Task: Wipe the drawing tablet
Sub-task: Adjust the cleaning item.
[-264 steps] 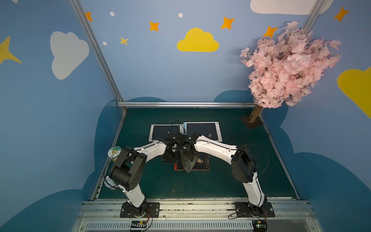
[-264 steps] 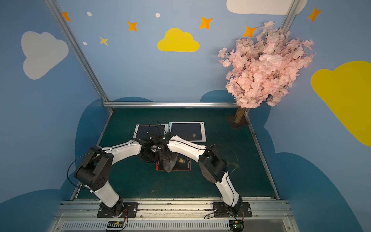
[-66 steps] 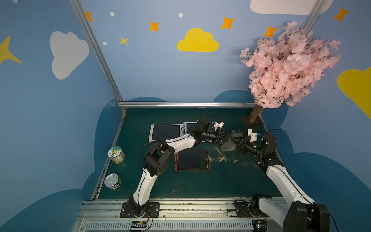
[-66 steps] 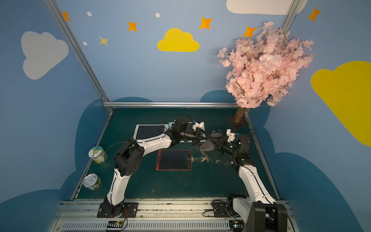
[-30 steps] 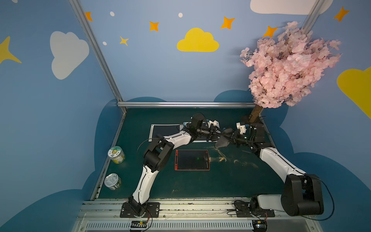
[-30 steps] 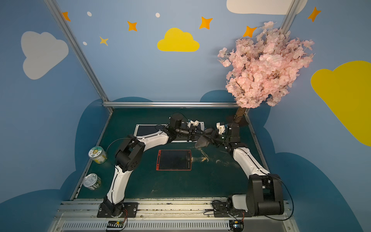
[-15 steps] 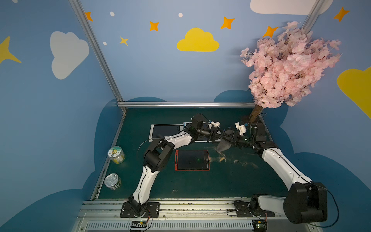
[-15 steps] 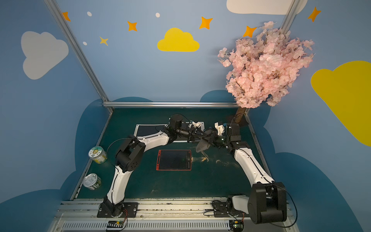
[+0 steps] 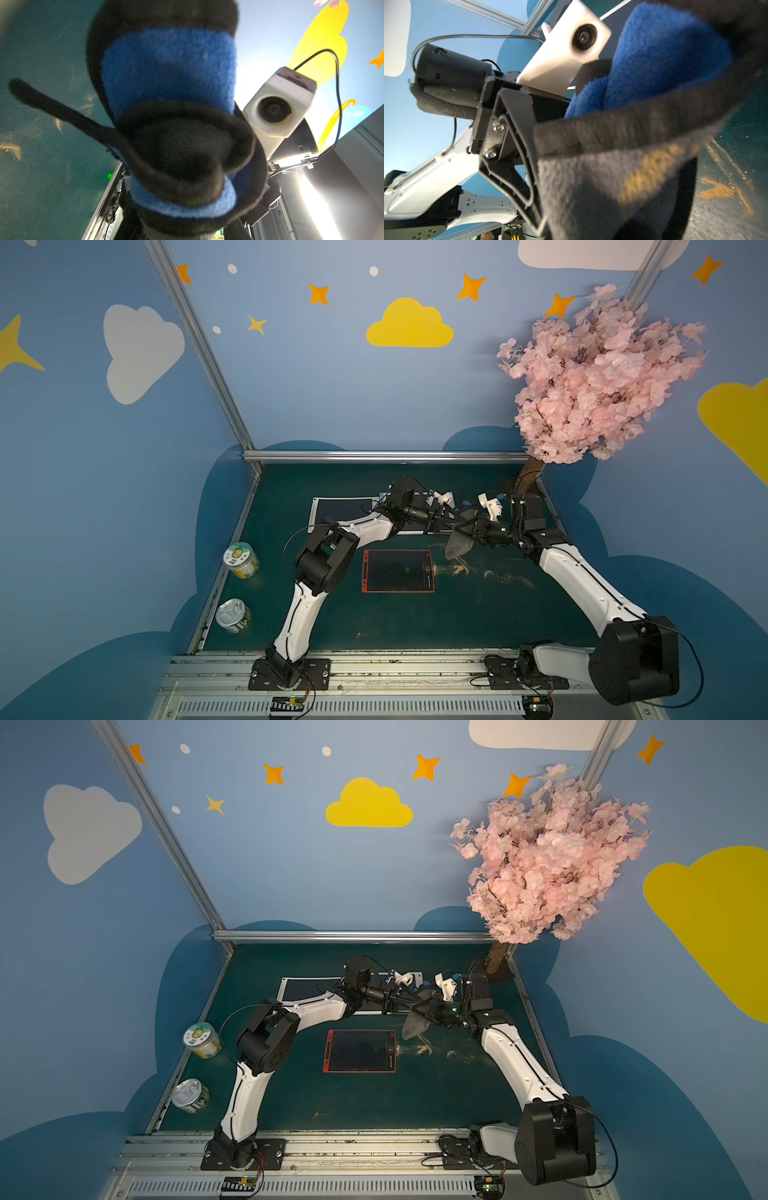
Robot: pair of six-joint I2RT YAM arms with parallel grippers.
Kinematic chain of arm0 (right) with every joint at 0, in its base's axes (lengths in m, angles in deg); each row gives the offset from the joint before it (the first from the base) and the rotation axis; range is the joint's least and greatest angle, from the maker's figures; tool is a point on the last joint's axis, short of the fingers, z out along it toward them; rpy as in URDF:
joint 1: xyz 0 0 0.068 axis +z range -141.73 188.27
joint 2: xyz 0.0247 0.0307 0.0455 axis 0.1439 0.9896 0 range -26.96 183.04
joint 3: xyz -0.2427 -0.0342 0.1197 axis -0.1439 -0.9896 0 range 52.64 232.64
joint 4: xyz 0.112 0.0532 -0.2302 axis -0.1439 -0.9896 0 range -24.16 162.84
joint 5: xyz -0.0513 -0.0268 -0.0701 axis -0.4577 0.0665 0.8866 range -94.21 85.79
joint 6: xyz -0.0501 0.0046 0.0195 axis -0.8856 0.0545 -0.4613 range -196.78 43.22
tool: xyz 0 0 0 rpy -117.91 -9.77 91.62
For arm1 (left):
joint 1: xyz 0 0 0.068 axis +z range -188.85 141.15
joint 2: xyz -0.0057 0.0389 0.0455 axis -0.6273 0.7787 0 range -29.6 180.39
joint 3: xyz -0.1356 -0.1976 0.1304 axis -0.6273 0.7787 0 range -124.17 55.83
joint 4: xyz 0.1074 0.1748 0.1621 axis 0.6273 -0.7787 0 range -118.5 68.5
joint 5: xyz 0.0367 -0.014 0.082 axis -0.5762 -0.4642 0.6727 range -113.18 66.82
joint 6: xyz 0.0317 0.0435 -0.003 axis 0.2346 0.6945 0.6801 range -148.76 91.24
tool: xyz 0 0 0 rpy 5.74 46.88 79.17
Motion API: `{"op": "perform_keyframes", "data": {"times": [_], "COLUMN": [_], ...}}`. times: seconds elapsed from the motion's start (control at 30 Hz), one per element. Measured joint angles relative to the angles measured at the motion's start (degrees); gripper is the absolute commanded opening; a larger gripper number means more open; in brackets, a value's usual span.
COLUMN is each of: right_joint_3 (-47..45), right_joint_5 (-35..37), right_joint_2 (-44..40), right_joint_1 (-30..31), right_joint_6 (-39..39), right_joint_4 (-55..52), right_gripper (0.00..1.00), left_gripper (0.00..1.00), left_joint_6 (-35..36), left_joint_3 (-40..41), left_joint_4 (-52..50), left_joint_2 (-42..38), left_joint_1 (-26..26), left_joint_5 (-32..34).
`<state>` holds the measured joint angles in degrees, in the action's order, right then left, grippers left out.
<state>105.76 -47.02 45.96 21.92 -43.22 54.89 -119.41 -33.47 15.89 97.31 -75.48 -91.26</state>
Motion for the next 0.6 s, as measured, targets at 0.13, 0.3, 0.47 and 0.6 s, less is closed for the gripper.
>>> {"op": "perform_keyframes", "data": {"times": [0.13,0.3,0.47,0.6], "right_joint_3": [1.44,2.34,2.56,3.37], "right_joint_5": [-6.27,-12.98,-14.1,-11.78], "right_joint_2": [1.2,0.85,0.85,0.61], "right_joint_1": [10.32,12.85,13.6,13.33], "right_joint_6": [-3.48,-6.73,-8.17,-10.32], "right_joint_4": [-3.96,-6.34,-9.2,-12.15], "right_gripper": [0.0,0.0,0.0,0.0], "left_gripper": [0.46,0.43,0.42,0.46], "left_joint_6": [-0.9,-0.96,-1.05,-0.68], "left_joint_3": [0.15,0.9,0.5,0.63], "left_joint_4": [0.13,-0.37,0.24,0.04], "left_joint_2": [-0.04,-0.04,-0.07,-0.07], "left_joint_1": [-2.93,-4.17,-6.67,-6.45], "left_joint_5": [5.92,10.88,12.85,13.55]}}
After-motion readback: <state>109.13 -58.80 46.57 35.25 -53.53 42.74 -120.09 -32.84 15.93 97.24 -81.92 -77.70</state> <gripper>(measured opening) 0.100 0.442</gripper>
